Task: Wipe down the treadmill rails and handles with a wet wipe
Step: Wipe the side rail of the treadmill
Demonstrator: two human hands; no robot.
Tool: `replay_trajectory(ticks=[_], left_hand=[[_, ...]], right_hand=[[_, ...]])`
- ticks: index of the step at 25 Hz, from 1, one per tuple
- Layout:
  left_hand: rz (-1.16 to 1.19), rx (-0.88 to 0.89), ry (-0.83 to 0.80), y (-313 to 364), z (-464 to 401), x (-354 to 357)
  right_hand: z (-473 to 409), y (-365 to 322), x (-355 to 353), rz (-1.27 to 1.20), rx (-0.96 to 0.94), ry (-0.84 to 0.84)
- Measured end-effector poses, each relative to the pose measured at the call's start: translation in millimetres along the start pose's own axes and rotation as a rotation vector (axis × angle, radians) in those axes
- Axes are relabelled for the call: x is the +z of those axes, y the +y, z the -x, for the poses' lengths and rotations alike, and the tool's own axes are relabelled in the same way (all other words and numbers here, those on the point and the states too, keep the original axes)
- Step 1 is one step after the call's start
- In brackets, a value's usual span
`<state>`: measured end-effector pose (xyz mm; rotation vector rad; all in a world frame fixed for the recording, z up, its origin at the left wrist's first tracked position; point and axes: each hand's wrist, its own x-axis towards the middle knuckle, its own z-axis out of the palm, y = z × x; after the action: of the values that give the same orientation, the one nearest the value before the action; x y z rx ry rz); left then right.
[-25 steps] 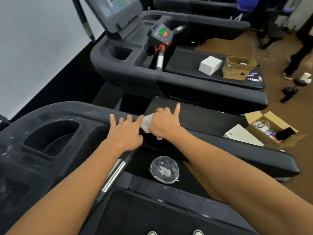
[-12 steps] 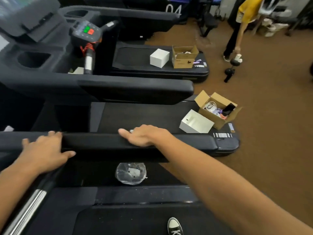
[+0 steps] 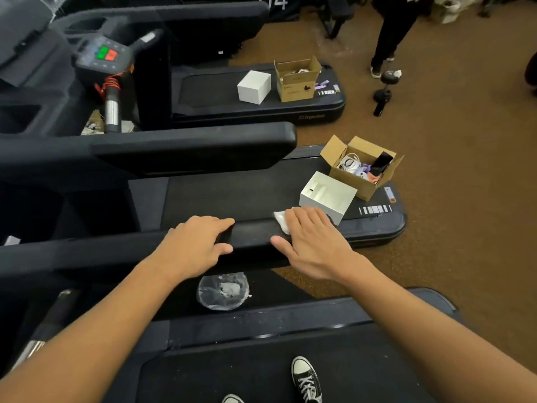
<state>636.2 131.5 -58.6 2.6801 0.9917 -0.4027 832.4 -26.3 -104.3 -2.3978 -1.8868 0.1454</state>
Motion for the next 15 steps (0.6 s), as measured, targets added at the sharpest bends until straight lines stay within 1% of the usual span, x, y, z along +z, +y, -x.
replay_trajectory(ticks=[2, 4, 5, 6, 8, 10, 13, 15], left_hand=[[-0.007, -0.011, -0.004, -1.1, 0.3, -1.0], [-0.008, 0.004, -0.005, -4.3, 3.9, 0.1], [0.009, 0.005, -0.012, -6.3, 5.5, -0.9], [0.032, -0.008, -0.016, -10.7, 7.3, -2.3], [0.081, -0.08, 0.0, -35.7, 19.5, -10.6], [0.106, -0.194, 0.059, -79.1, 40.8, -18.2], [0.131, -0.4, 0.137, -154.5, 89.4, -17.9], [0.132, -0.492, 0.161, -195.6, 119.8, -11.4]], right_hand=[[21.8, 16.5, 6.2, -0.096, 0.026, 0.074], [39.1, 11.7, 16.9, -0.311, 0.139, 0.126], [46.2, 3.4, 23.9, -0.361, 0.212, 0.14], [52.6, -4.8, 31.0, -0.359, 0.27, 0.152], [58.9, -22.5, 41.9, -0.259, 0.289, 0.149], [56.5, -42.1, 48.9, -0.179, 0.253, 0.112], [37.8, -85.4, 55.4, -0.215, 0.215, 0.105], [21.2, -119.4, 56.1, -0.197, 0.16, 0.103]])
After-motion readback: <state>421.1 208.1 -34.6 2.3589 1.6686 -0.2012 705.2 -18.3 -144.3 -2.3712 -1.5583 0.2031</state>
